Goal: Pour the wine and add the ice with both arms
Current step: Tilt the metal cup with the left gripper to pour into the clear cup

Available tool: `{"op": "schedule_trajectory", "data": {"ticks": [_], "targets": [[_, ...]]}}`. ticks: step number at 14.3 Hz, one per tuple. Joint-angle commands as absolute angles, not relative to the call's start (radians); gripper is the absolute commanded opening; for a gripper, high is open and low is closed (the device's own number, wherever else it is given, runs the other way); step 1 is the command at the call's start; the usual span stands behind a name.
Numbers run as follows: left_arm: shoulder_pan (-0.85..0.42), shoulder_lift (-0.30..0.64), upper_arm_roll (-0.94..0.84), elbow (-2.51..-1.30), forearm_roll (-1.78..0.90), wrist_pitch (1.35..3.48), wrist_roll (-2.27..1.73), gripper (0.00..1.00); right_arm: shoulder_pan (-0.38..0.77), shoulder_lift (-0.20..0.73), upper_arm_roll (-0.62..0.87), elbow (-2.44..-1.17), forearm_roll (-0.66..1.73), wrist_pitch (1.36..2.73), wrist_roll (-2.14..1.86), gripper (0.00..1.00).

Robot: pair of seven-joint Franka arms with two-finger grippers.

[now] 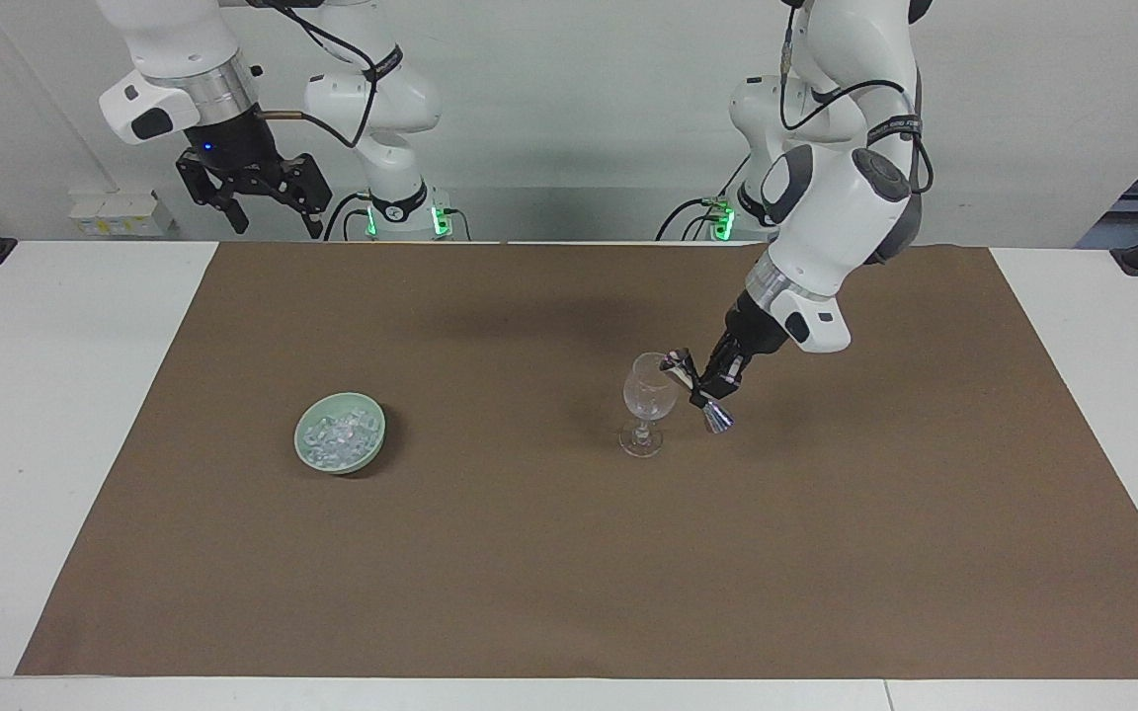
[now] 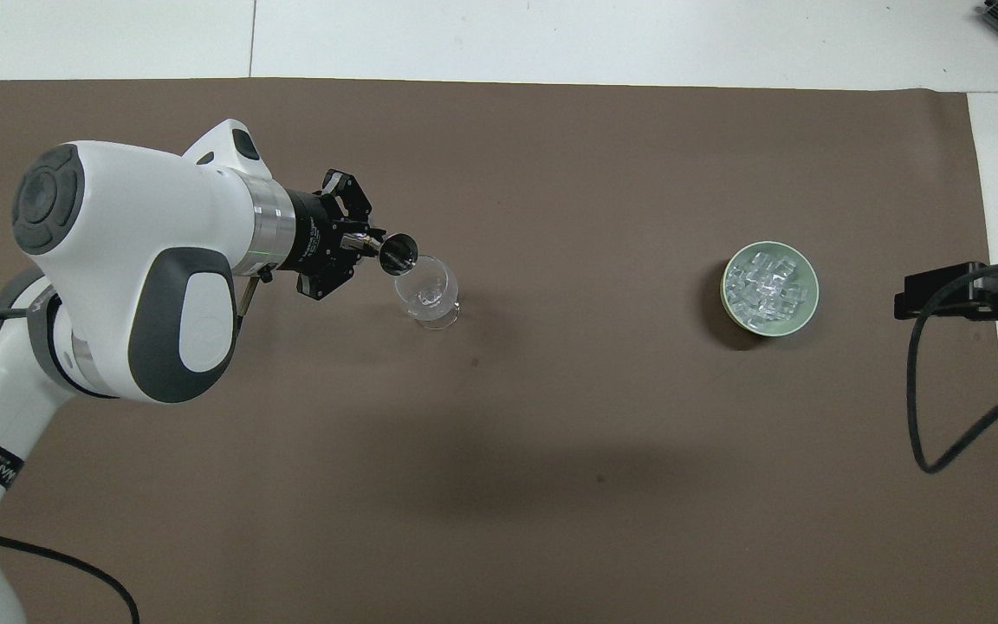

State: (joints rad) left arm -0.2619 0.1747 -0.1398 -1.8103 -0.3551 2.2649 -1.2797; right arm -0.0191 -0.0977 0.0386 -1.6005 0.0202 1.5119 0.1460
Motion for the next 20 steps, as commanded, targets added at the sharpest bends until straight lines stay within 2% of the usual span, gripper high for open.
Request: {"op": "schedule_trajectory", "data": {"ticks": [1, 20], "targets": [[-0.285, 0.179, -0.124, -1.809, -0.298, 2.292, -1.273, 0.0, -0.035, -0.132, 0.037, -1.638, 0.028, 1.516, 0.11, 1.0], [-0.317, 0.179, -0.124, -1.805, -0.138, 2.332, -1.272, 0.0, -0.043, -0.13, 0.038, -1.647, 0.026, 1.554, 0.089, 1.0]]}}
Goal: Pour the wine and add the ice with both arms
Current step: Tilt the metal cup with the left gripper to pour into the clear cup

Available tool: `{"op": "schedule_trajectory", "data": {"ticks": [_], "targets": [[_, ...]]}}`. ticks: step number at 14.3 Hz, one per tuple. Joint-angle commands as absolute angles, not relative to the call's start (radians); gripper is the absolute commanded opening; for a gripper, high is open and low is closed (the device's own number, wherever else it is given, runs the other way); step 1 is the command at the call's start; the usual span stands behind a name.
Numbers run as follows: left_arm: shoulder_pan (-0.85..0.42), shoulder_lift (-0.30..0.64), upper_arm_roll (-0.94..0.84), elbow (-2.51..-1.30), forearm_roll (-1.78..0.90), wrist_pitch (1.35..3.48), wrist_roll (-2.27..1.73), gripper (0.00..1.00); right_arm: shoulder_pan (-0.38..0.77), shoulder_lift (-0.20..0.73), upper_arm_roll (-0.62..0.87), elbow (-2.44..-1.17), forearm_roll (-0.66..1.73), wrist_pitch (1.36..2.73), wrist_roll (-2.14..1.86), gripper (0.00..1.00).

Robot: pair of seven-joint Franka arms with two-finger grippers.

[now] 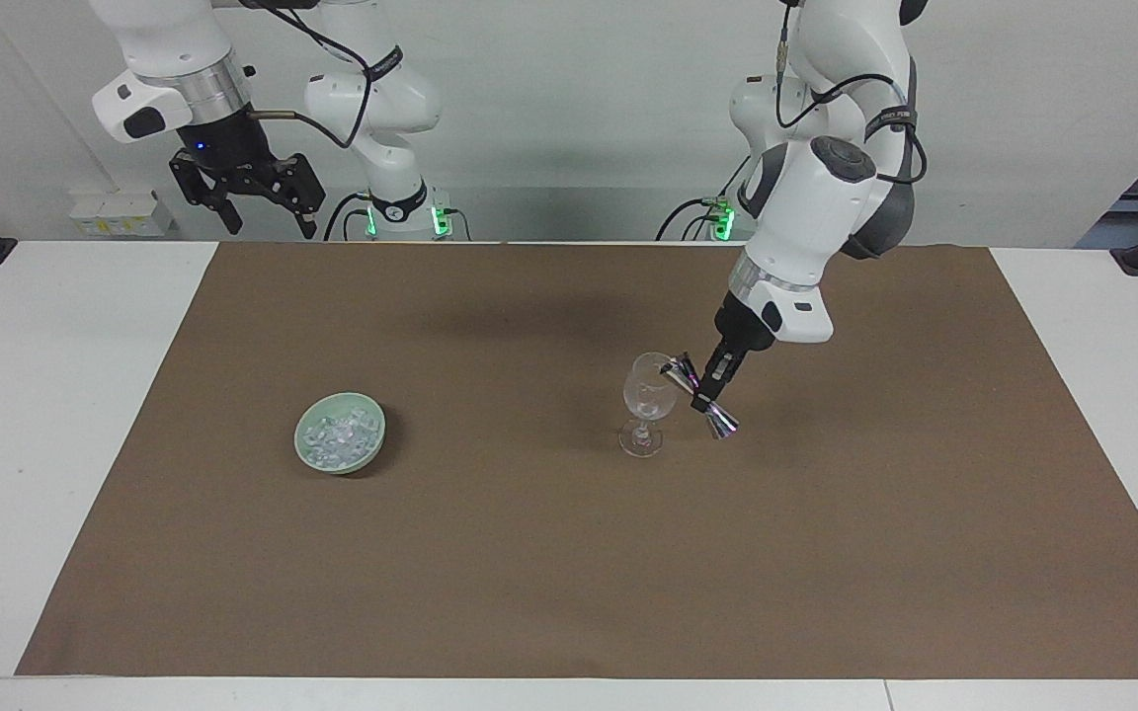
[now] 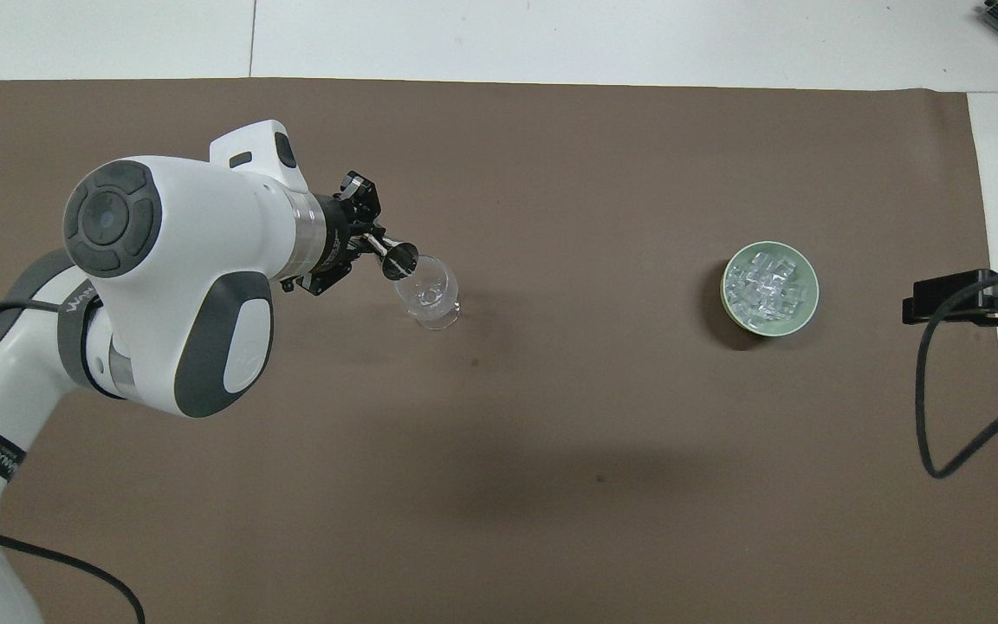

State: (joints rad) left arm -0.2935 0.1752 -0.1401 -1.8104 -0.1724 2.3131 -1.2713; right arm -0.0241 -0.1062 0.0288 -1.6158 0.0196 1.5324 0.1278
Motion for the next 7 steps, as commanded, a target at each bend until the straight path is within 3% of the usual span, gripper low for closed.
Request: {"op": "schedule_trajectory", "data": {"ticks": [1, 7], "targets": [[-0.321, 0.179, -0.123, -1.805, -0.134, 2.333, -1.272, 0.0, -0.043, -0.13, 0.038, -1.647, 0.026, 1.552, 0.089, 1.0], [-0.328, 0.181, -0.123, -1.804, -0.091, 2.35, -1.275, 0.0, -0.041, -0.132, 0.038, -1.651, 0.026, 1.552, 0.091, 1.0]]}}
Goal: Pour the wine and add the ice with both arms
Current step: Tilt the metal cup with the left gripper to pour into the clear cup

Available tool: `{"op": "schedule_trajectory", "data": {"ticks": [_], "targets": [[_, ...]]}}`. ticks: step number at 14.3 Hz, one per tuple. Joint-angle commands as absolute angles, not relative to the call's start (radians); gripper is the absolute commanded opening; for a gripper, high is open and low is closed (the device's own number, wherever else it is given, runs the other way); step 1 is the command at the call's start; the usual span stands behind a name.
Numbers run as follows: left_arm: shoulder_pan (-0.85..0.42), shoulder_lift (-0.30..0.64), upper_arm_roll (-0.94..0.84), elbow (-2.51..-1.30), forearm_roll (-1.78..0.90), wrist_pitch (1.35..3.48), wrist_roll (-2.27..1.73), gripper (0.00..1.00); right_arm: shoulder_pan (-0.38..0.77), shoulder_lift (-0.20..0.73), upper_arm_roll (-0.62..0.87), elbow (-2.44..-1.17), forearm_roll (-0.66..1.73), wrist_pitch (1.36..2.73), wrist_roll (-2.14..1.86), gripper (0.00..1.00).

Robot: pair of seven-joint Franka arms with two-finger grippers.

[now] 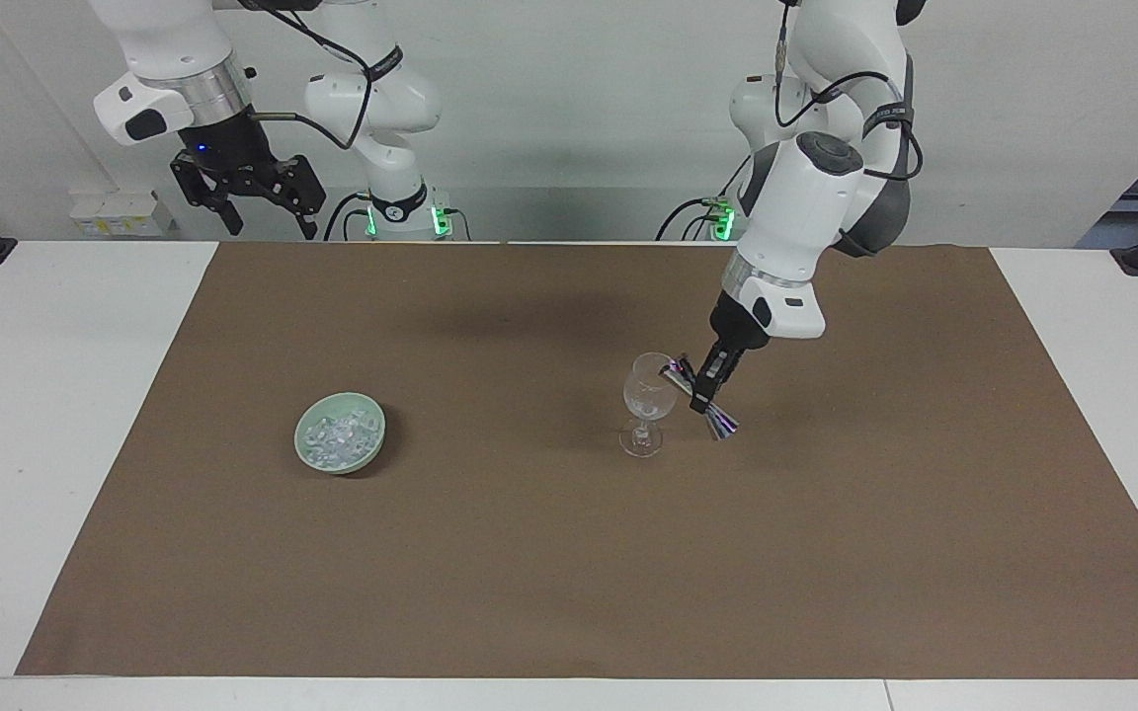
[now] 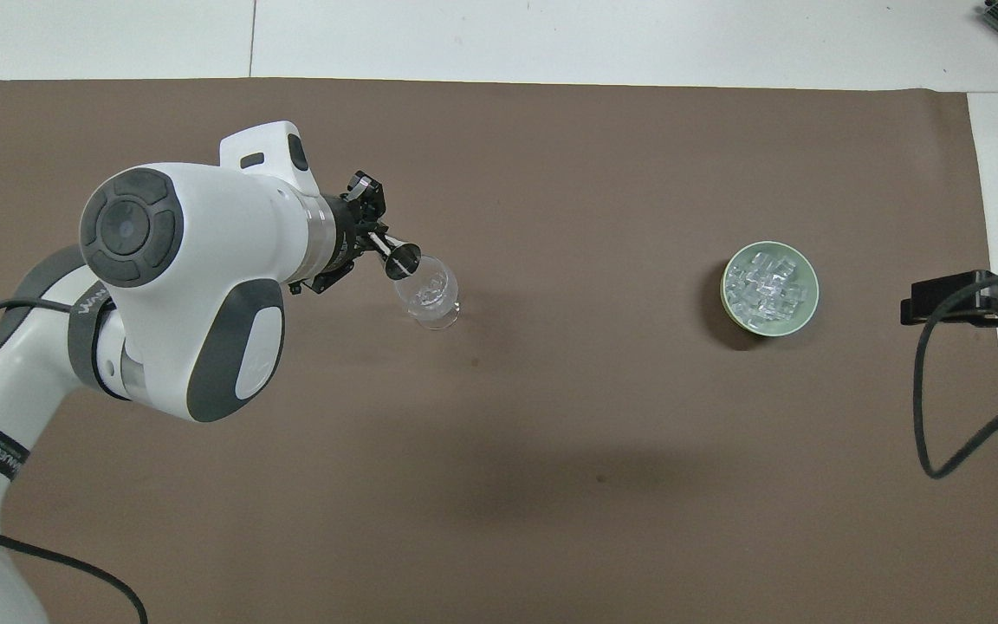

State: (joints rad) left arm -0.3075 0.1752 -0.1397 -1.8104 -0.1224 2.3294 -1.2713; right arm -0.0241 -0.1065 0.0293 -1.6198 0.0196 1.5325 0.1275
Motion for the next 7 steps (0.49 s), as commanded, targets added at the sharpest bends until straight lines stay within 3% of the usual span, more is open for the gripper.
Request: {"op": "schedule_trajectory", "data": {"ticks": [1, 7], "targets": [[-0.328, 0.181, -0.123, -1.804, -0.086, 2.35, -1.275, 0.0, -0.041, -0.132, 0.038, -1.651, 0.026, 1.552, 0.091, 1.0], [-0.336, 0.181, -0.123, -1.805, -0.041, 2.368, -1.279, 0.0, -0.041, -0.132, 0.038, -1.651, 0.026, 1.554, 0.091, 1.0]]}}
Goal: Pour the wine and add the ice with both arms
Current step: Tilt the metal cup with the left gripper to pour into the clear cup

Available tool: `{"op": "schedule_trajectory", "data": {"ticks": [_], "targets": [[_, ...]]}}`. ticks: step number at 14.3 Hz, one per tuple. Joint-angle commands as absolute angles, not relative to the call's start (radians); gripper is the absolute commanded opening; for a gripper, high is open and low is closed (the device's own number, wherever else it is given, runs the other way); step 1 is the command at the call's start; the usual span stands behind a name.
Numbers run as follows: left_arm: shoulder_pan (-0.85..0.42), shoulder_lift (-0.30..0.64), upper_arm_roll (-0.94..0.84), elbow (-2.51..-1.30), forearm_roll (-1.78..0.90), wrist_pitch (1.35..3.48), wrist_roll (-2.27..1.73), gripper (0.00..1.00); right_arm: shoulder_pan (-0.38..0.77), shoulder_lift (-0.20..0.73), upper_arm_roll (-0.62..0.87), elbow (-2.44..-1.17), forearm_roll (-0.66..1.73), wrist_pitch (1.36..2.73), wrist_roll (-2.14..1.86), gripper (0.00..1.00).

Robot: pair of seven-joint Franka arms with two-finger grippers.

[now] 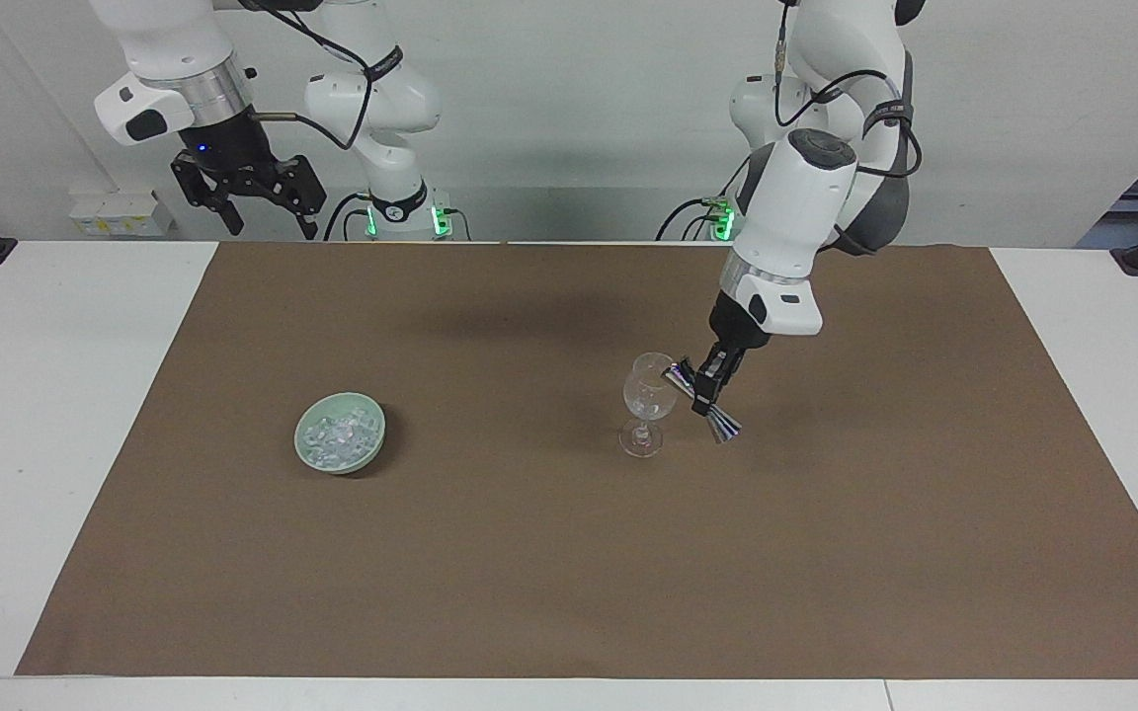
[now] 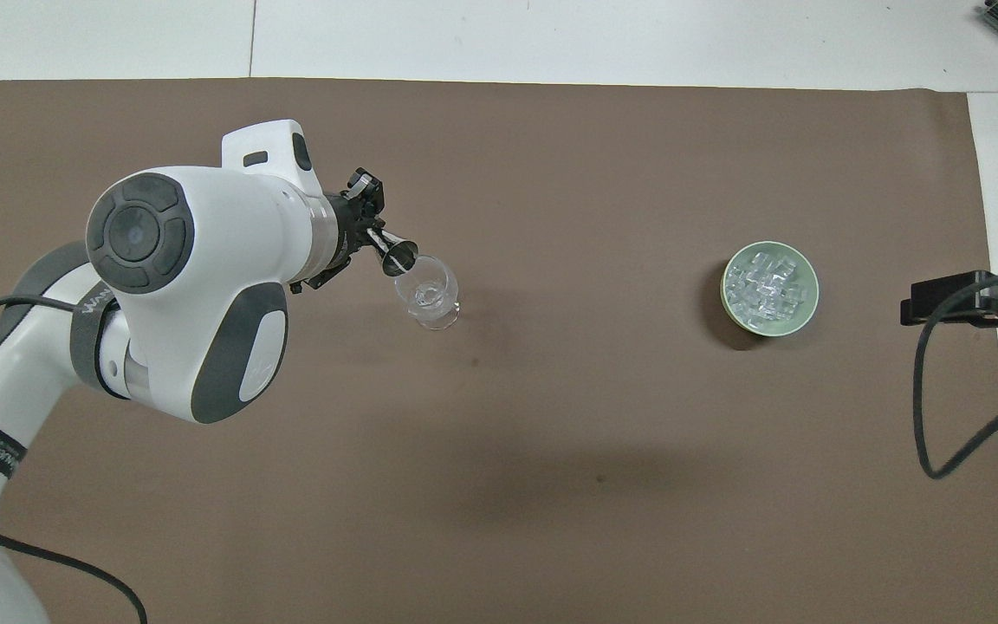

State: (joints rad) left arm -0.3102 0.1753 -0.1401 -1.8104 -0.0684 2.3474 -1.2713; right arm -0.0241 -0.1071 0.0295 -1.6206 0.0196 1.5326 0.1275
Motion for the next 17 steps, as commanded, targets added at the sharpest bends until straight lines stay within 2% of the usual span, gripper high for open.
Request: {"op": "schedule_trajectory", "data": {"ticks": [1, 17], "targets": [[-0.336, 0.181, -0.123, -1.805, -0.037, 2.37, -1.279, 0.0, -0.041, -0.132, 0.038, -1.651, 0.026, 1.554, 0.089, 1.0], [-0.351, 0.181, -0.123, -1.807, 0.077, 2.395, -1.281, 0.0, -0.041, -0.132, 0.038, -1.652, 0.026, 1.565, 0.091, 1.0]]}}
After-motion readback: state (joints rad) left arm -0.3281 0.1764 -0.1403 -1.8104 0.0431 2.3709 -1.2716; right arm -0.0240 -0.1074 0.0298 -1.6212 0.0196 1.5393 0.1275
